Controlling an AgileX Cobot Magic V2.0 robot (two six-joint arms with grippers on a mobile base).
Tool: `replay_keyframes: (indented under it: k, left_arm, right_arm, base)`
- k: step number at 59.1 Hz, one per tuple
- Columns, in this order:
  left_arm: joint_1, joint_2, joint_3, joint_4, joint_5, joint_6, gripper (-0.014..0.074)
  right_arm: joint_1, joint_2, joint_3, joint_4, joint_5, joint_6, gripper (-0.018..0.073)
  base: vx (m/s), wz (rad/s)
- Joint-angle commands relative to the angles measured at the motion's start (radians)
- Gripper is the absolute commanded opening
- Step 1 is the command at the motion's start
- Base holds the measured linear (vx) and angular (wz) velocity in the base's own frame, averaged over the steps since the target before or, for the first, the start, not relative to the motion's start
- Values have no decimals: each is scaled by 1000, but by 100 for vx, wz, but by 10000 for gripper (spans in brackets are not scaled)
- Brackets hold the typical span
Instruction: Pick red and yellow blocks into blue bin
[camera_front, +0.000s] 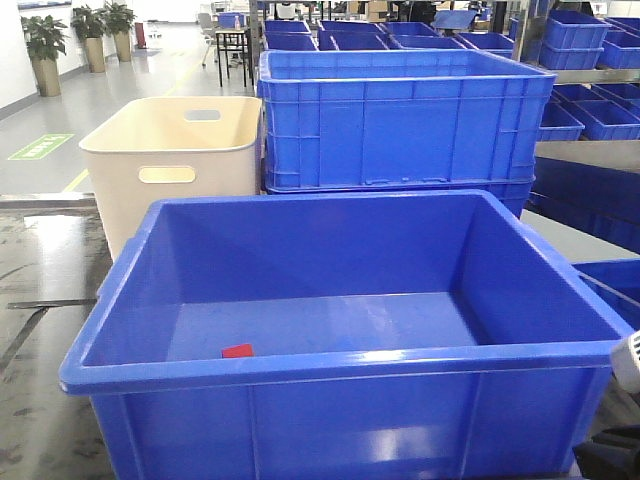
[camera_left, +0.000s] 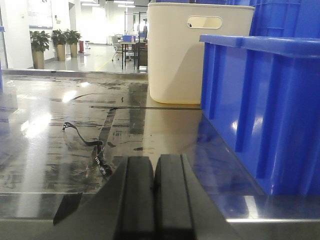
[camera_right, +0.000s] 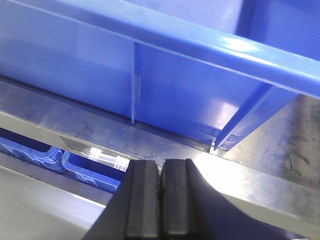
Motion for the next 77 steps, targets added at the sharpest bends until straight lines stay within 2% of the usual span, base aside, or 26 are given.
replay_keyframes:
  k: [1,8,17,25,36,42,58,77]
  left_arm:
    - [-6,-17,-17,2,-92,-5,-1]
    - [-6,-17,-17,2,-92,-5,-1]
    - [-6,-17,-17,2,-92,-5,-1]
    - [-6,-17,-17,2,-92,-5,-1]
    - [-6,-17,-17,2,-92,-5,-1]
    - [-6,-17,-17,2,-92,-5,0]
    - [-6,-17,-17,2,-92,-5,0]
    - [-6,-17,-17,2,-92,-5,0]
  right_arm:
    - [1,-12,-29,-16,-64,-2,-10]
    - [-19,-57,-3,-40,-82,-14,-10]
    - [-131,-178,157,-25,-287,9,-10]
    - [-256,-343,363,1,-482,25,-10]
    - [-385,-581,598,18,-639,52,-10]
    - [-410,-683,699,31,-711,52,-10]
    - [-409,-870,886,59,-834,52,-10]
    - [-409,-888,913,61,-851,47,-10]
  base:
    - [0,0]
    - [0,0]
    - [0,0]
    - [0,0]
    - [0,0]
    - [0,0]
    - [0,0]
    - [0,0]
